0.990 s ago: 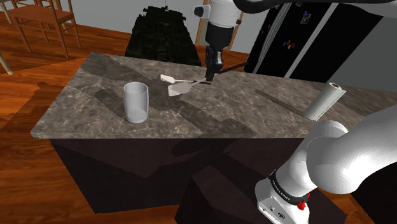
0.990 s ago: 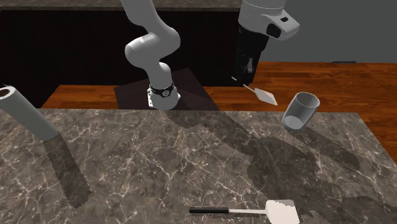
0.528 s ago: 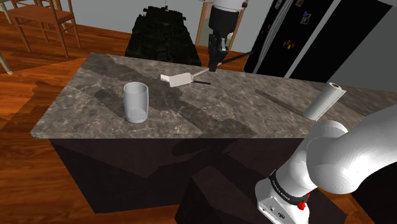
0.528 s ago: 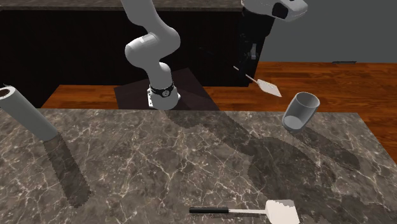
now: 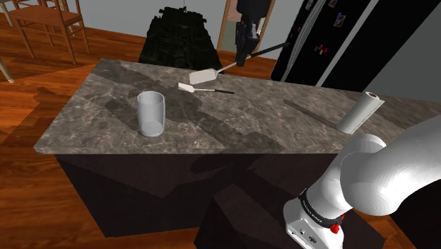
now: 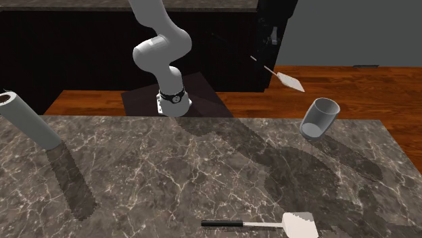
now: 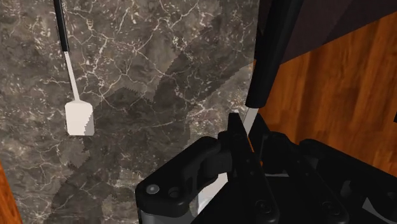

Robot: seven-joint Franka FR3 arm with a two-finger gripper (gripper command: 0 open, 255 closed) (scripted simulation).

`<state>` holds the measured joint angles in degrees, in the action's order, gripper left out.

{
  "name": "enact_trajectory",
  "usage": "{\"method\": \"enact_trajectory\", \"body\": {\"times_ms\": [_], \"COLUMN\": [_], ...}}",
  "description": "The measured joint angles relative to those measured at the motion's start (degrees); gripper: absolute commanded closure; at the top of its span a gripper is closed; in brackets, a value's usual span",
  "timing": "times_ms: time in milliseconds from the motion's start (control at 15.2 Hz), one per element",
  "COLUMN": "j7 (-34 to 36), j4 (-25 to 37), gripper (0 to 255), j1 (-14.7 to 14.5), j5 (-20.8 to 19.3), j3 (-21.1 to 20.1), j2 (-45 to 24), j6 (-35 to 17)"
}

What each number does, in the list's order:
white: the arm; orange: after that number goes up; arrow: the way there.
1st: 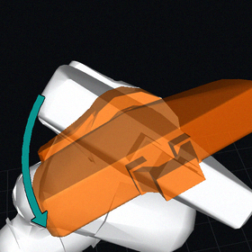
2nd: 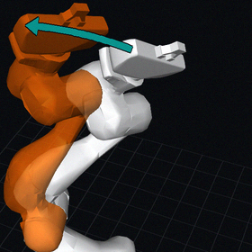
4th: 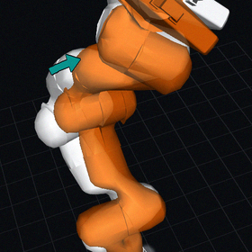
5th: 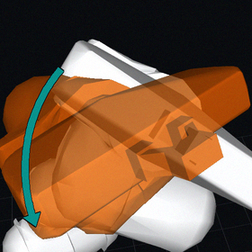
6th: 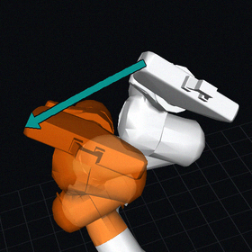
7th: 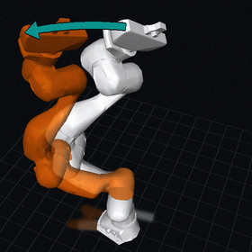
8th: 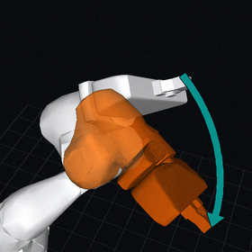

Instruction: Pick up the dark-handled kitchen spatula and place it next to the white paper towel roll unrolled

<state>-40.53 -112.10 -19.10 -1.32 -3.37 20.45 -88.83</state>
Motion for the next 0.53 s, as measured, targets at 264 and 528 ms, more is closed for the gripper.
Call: {"method": "enact_trajectory", "body": {"times_ms": [264, 528], "j7": [-4.0, -9.2], "j4": [-1.2, -4.9], "gripper": [255, 255], "j1": [1.4, 3.2], "j5": [-1.2, -3.0], "j3": [2.8, 6.5], "j2": [2.3, 6.2], "j6": [1.0, 0.9]}}
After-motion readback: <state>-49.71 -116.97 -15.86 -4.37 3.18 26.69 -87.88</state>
